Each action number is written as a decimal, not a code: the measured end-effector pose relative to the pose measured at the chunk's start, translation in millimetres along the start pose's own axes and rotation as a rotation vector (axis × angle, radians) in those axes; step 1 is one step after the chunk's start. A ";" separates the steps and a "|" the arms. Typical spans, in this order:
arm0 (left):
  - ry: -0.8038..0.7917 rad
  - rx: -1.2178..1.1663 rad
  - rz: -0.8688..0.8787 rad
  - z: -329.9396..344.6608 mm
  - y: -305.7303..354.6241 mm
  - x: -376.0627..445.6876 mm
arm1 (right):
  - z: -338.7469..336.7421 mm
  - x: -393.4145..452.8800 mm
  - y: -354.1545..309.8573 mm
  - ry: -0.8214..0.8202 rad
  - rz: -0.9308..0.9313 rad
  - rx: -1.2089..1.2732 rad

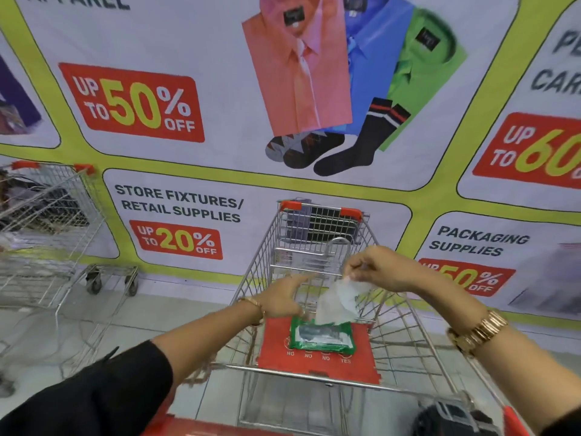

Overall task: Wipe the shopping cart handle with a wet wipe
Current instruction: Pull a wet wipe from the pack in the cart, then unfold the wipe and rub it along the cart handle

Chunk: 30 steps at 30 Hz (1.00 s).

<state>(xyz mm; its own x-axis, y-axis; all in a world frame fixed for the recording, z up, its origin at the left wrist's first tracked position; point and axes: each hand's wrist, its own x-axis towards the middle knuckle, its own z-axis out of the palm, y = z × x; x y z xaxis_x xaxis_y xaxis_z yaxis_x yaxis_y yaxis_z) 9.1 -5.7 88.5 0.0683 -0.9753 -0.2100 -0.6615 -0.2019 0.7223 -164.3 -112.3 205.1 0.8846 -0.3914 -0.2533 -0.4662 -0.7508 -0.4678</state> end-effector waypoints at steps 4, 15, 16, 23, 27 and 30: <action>-0.131 -0.138 0.095 -20.0 21.7 -21.4 | -15.7 -28.4 -36.5 0.029 -0.063 -0.034; -0.039 -0.398 0.114 -29.8 53.2 -106.9 | -9.0 -101.4 -64.5 0.420 0.059 -0.011; 0.005 -0.417 0.111 -34.7 56.1 -114.2 | -7.9 -106.6 -63.0 0.448 0.075 -0.016; 0.300 -0.443 0.090 -56.0 74.5 -143.8 | 3.0 -135.4 -59.4 0.530 0.104 -0.003; 0.389 -0.415 0.055 -47.8 84.2 -161.2 | 13.0 -156.9 -52.7 0.550 0.095 0.065; 0.398 -0.439 0.002 -31.4 89.7 -176.2 | 28.4 -173.4 -46.7 0.521 0.094 0.159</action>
<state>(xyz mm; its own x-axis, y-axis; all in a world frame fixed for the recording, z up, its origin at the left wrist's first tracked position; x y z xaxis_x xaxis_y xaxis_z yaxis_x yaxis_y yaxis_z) -38.8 145.2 211.0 0.3983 -0.9172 -0.0061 -0.2971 -0.1353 0.9452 -296.1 5.8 246.8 0.7067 -0.6948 0.1333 -0.5033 -0.6262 -0.5954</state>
